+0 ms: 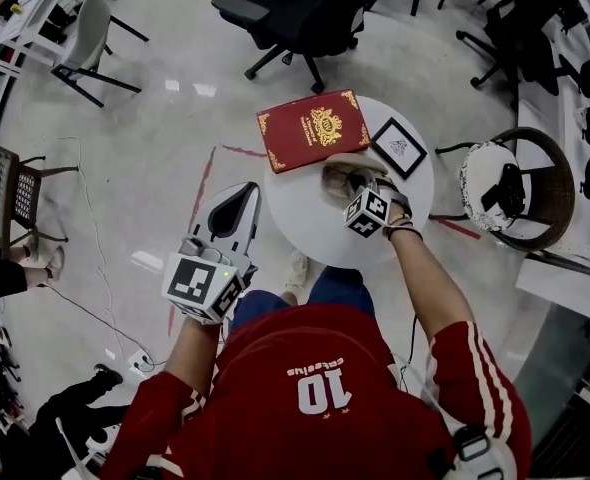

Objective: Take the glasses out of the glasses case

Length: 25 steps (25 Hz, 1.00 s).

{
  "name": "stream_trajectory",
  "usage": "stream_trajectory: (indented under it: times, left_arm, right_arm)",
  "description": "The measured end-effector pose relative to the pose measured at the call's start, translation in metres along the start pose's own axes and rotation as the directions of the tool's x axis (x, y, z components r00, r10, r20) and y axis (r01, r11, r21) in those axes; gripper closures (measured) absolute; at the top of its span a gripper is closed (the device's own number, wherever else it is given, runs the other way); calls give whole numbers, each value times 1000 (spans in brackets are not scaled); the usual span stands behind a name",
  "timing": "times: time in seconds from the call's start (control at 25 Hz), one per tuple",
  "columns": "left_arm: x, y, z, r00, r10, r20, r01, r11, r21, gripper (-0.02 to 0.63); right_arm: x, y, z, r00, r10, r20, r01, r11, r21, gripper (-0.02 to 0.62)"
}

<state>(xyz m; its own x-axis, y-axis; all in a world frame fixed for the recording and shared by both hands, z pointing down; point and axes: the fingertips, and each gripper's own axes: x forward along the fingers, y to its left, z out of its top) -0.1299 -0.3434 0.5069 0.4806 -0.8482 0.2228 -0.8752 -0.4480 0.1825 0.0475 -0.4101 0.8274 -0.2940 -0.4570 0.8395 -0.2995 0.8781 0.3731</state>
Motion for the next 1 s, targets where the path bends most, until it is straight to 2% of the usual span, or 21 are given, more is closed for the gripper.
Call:
stream_trajectory:
  times: [0.32, 0.64, 0.84, 1.0]
  left_arm:
    - [-21, 4, 12, 1000, 26, 9, -26, 999, -24, 598]
    - [-45, 0, 18, 998, -19, 58, 19, 1000, -2, 598]
    - [-59, -6, 23, 995, -64, 75, 63, 998, 21, 598]
    - [-66, -12, 26, 990, -109, 95, 107, 994, 26, 598]
  right_arm:
    - [-34, -5, 12, 999, -32, 31, 31, 999, 24, 568]
    - [-89, 0, 31, 992, -98, 81, 89, 991, 104, 568]
    - [-141, -1, 57, 976, -163, 142, 134, 972, 193, 568]
    - [-189, -8, 80, 953, -223, 207, 157, 942, 295, 568]
